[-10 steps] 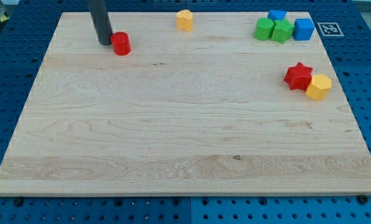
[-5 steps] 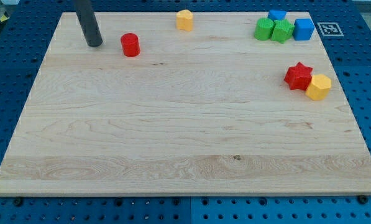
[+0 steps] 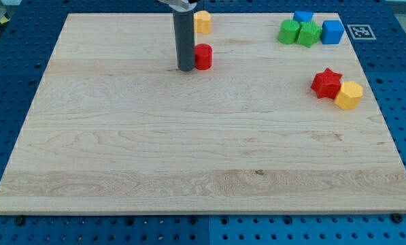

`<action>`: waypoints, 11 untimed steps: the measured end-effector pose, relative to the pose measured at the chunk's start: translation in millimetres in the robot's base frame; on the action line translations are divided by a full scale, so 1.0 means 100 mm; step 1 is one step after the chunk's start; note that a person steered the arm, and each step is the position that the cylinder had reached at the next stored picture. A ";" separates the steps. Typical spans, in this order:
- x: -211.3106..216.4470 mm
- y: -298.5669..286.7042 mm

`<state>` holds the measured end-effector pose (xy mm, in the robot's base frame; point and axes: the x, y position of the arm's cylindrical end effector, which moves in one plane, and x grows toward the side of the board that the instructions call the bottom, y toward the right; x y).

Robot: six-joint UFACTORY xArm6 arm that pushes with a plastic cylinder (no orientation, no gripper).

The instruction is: Push the red circle vertically to the green circle

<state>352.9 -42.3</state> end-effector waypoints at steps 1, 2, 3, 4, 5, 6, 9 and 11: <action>-0.21 -0.21; -0.29 -0.21; -0.29 -0.08; -0.28 0.40; -0.03 0.86; 0.21 1.32; 0.31 1.46; -0.14 0.17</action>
